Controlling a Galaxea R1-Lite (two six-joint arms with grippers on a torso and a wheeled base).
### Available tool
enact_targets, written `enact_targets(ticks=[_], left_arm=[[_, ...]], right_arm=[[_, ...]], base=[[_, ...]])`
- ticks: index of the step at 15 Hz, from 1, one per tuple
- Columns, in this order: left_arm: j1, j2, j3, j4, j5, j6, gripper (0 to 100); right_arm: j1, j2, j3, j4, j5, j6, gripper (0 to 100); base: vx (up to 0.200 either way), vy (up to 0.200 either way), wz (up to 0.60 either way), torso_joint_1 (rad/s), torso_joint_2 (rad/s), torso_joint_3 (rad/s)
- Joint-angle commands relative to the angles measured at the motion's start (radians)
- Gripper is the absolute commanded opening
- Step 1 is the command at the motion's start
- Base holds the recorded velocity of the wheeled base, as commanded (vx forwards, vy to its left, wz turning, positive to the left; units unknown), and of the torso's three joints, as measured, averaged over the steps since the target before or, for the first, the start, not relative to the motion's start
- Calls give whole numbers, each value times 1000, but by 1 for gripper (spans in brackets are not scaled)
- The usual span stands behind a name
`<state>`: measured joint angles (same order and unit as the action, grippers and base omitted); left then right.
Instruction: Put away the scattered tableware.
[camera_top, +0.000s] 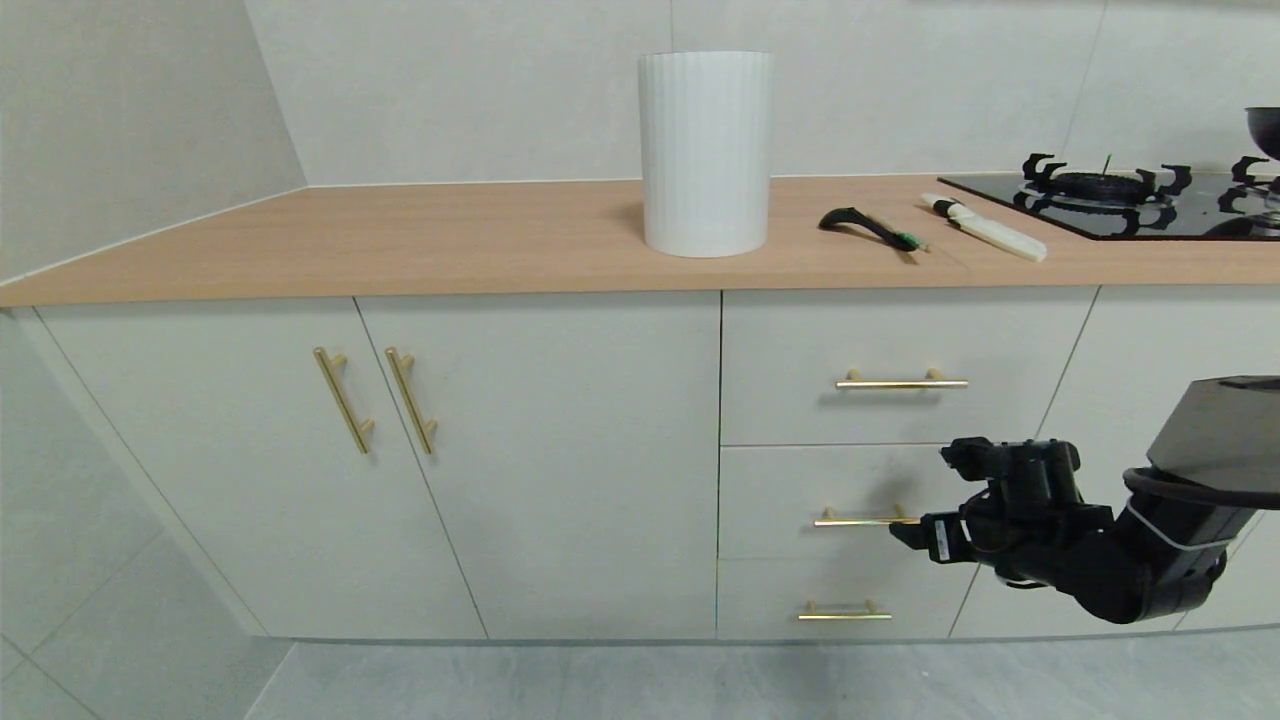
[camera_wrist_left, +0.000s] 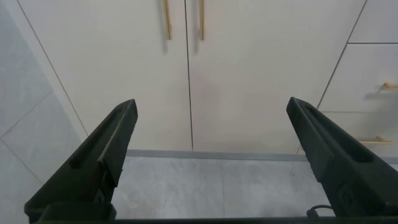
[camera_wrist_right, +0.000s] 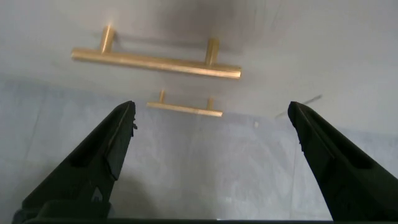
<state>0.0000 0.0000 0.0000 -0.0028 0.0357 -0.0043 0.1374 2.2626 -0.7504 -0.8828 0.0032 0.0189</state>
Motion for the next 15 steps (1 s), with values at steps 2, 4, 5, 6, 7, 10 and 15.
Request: enact_targets(ticks=[2,4,5,6,7,10,15], left_arm=[[0,0,0,0,0,0,100],[0,0,0,0,0,0,100],[0,0,0,0,0,0,100],[0,0,0,0,0,0,100],[0,0,0,0,0,0,100],[0,0,0,0,1,0,100],[0,0,0,0,1,0,100]], right_arm=[[1,40,-4,-41,-11,-1,100],[28,41,-55,-35,-14,-1,100],[51,52,-90,-22,-26,-2,100],[65,74,-119,-10,-35,-2,100],[73,89,-133,-10,-43,-2,100],[70,132,-155,-13,-58,1,100],[65,186,-225,-16,-163,58,100]], base=[[0,0,0,0,0,0],[0,0,0,0,0,0],[0,0,0,0,0,0],[0,0,0,0,0,0],[0,0,0,0,0,0],[0,0,0,0,0,0],[0,0,0,0,0,0]])
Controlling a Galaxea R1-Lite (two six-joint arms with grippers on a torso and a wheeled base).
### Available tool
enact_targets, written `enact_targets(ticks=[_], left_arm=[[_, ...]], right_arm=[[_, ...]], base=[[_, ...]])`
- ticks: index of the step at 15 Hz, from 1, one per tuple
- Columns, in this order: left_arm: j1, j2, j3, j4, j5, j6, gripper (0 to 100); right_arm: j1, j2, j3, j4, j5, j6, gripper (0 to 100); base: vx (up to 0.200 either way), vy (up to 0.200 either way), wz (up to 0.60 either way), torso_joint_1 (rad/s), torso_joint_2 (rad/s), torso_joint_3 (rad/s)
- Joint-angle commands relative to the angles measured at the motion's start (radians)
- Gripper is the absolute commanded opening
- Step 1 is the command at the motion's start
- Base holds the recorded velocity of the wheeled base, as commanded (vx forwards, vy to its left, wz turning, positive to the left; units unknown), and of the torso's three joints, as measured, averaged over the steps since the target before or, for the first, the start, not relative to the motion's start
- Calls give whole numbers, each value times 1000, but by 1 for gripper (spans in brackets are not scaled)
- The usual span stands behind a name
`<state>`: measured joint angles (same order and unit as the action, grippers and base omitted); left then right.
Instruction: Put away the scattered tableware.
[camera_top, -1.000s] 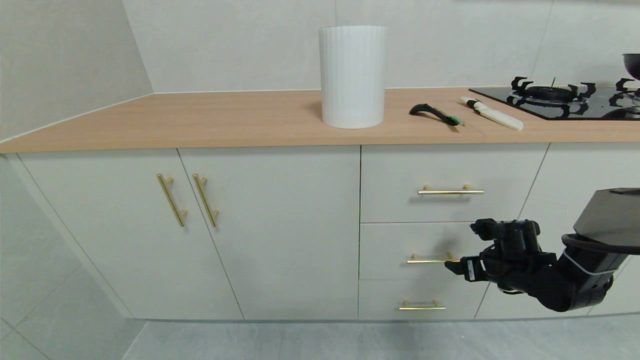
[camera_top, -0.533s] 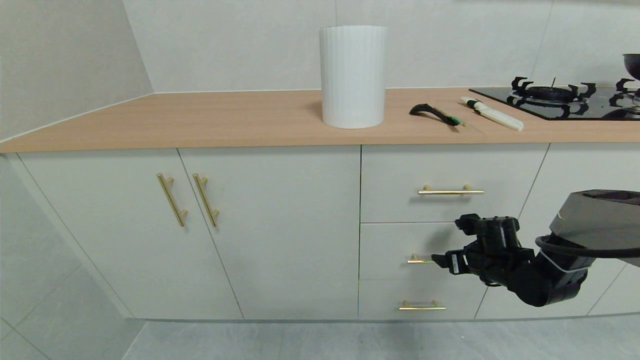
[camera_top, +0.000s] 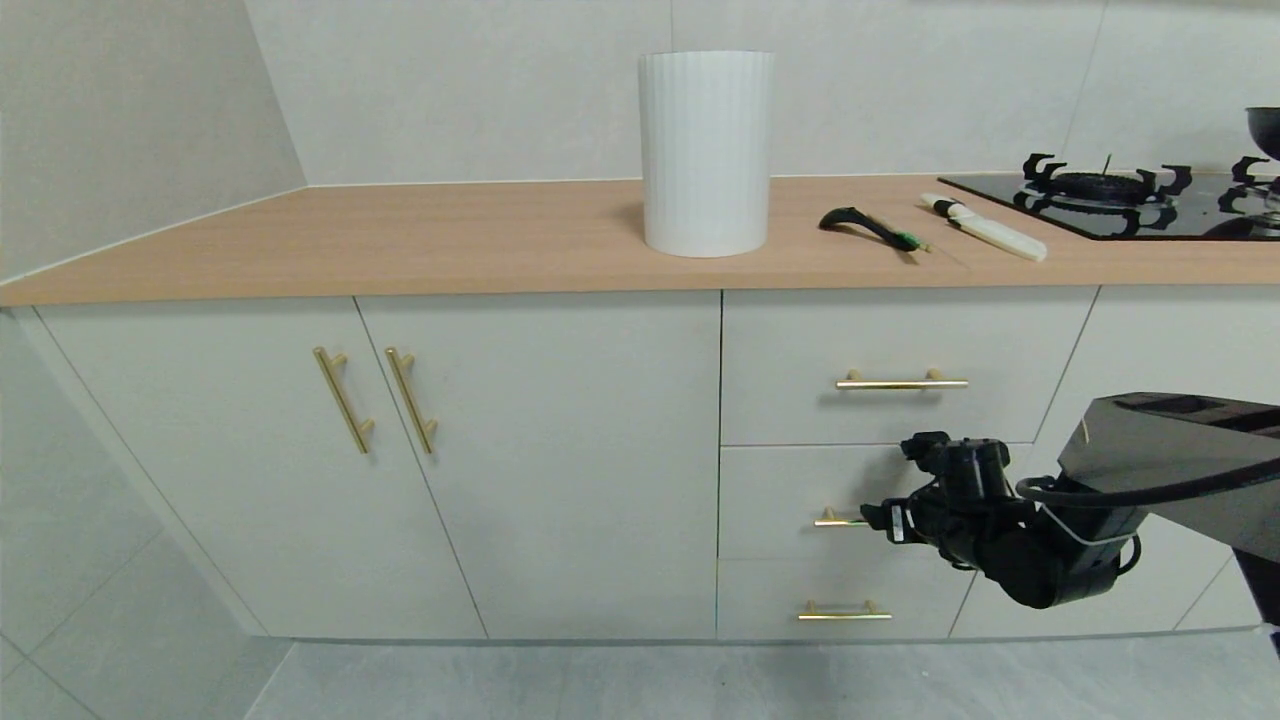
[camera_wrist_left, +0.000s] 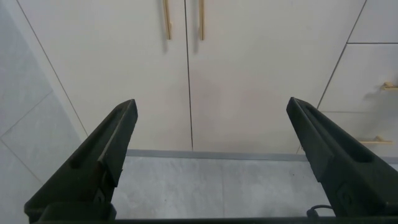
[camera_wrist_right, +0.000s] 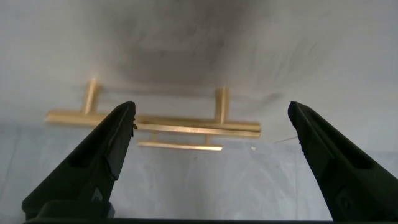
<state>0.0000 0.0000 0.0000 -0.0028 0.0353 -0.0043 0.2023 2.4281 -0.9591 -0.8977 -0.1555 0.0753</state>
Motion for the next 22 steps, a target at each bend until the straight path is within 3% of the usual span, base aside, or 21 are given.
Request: enact_targets(ticks=[1,22], left_arm=[[0,0,0,0,0,0,100],[0,0,0,0,0,0,100]], right_arm=[[0,28,-20,-1,-6,1,100],[2,85,-15,6,-4,-23,100]], base=[[0,0,0,0,0,0],[0,0,0,0,0,0]])
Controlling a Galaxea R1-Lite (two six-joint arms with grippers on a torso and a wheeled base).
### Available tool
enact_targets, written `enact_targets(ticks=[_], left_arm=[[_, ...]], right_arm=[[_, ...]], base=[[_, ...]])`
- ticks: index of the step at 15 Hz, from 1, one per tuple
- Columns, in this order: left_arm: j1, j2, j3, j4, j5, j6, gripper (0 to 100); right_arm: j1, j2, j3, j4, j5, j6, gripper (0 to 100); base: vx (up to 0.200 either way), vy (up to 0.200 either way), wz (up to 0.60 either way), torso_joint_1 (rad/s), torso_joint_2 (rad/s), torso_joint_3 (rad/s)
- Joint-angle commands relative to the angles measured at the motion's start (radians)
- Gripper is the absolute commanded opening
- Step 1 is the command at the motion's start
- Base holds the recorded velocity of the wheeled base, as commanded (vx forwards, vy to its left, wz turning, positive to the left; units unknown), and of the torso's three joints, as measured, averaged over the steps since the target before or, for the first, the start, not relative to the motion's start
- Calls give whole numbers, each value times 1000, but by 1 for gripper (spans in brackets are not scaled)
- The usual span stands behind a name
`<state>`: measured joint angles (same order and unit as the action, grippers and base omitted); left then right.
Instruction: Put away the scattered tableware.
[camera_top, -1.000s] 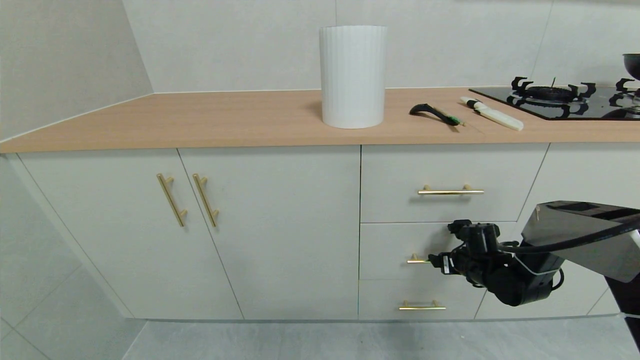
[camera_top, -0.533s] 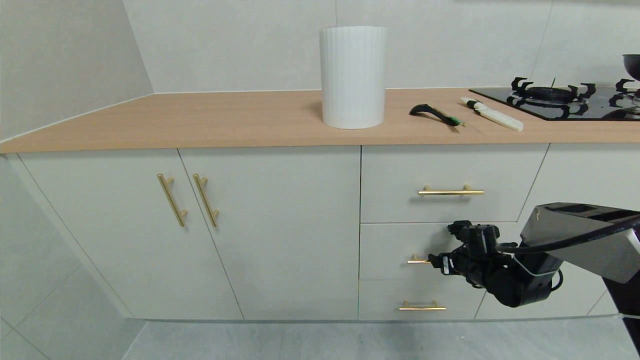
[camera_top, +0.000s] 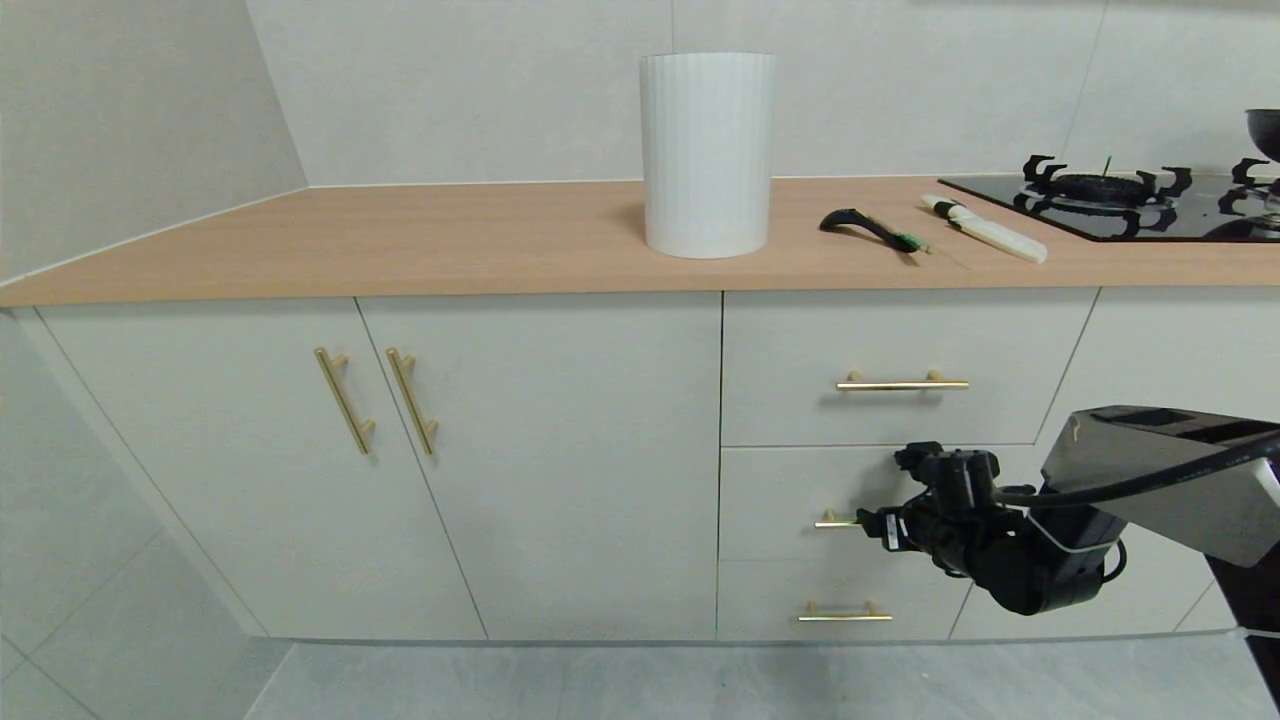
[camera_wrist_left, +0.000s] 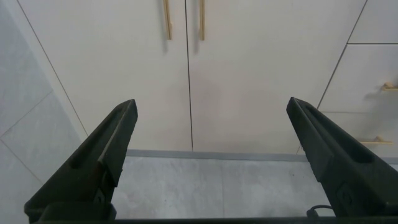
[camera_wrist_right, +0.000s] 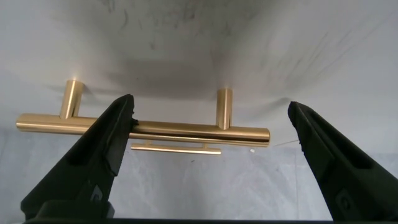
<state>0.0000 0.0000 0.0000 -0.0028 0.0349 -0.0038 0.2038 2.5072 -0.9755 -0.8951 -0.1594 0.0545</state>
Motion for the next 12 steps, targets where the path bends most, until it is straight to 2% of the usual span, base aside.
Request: enact_targets(ticks=[1,12], left_arm=[[0,0,0,0,2,-1,100],[0,0,0,0,0,-1,100]], right_arm=[[0,7,3,5,0,-5,100],[2,10,6,7,-2,-8,100]], base=[[0,0,0,0,0,0],[0,0,0,0,0,0]])
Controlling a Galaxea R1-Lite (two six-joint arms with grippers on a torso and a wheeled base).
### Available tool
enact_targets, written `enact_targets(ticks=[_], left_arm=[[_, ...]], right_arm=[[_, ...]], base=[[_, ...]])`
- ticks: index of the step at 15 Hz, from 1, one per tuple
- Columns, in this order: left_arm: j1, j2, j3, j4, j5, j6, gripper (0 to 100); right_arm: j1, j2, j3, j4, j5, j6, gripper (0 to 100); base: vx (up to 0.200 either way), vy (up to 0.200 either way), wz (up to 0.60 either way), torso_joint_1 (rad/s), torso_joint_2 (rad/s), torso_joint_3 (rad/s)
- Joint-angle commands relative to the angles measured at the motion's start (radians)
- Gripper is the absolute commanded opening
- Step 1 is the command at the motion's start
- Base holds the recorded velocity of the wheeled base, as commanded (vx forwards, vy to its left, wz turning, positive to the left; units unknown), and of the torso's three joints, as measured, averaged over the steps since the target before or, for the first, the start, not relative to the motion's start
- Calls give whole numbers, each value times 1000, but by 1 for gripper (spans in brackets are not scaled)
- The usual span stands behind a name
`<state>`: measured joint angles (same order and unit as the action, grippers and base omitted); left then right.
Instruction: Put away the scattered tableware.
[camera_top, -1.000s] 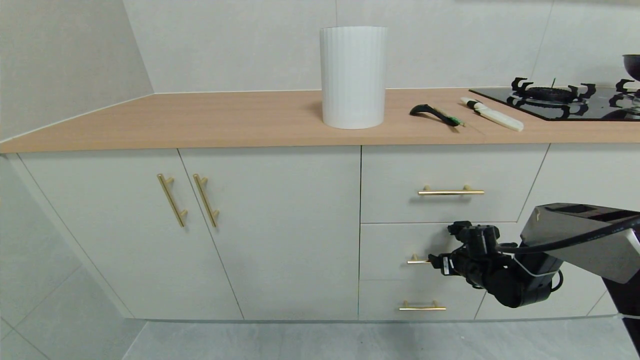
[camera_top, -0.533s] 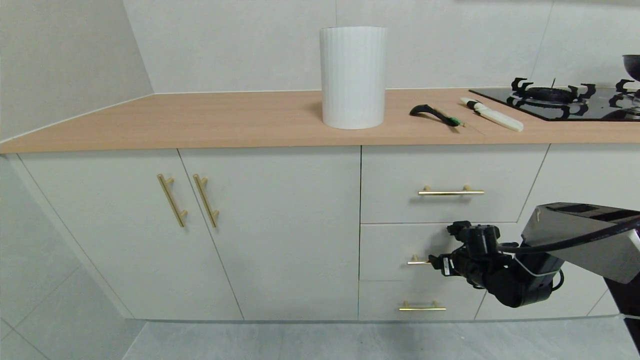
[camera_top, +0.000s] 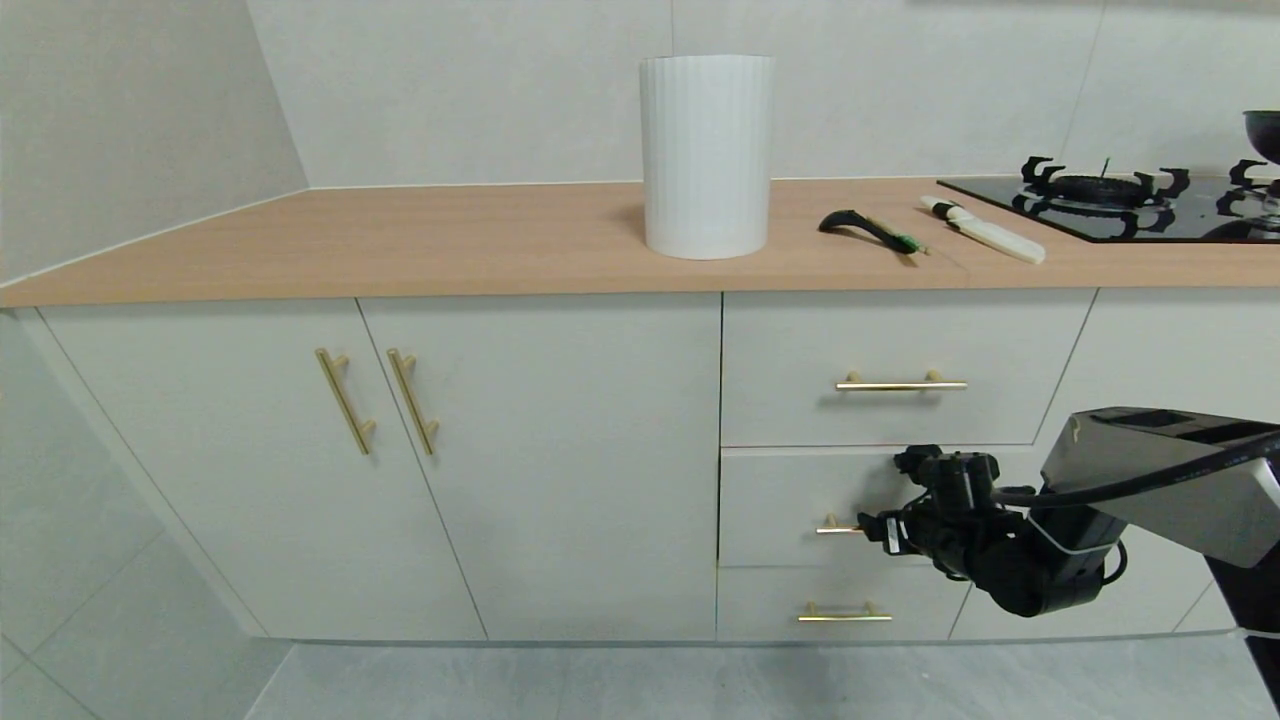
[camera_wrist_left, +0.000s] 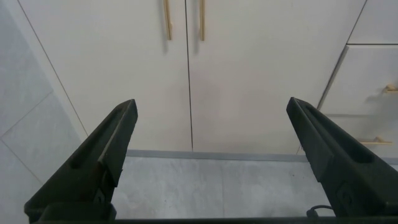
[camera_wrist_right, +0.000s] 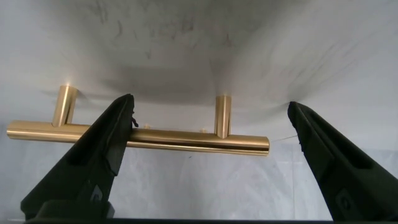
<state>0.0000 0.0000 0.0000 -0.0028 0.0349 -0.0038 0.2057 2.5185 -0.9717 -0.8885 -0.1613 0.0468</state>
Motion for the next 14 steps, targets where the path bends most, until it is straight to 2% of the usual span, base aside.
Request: enact_targets(ticks=[1,2,5,9,11,14], left_arm=[[0,0,0,0,0,-1,100],[0,0,0,0,0,-1,100],[0,0,0,0,0,-1,100],[0,0,0,0,0,-1,100],[0,0,0,0,0,-1,100],[0,0,0,0,0,-1,100]], right_arm=[[0,-14,13,2,0,-1,100],[1,-30,27,5,0,-1,100],[3,-245,88,257,28,-5,100],[18,-537,145,522,43,-7,100],[53,-653,166,573,54,-5,100],[115,-721,180,574,49,1,100]], base=[[0,0,0,0,0,0],[0,0,0,0,0,0],[0,0,0,0,0,0],[0,0,0,0,0,0],[0,0,0,0,0,0],[0,0,0,0,0,0]])
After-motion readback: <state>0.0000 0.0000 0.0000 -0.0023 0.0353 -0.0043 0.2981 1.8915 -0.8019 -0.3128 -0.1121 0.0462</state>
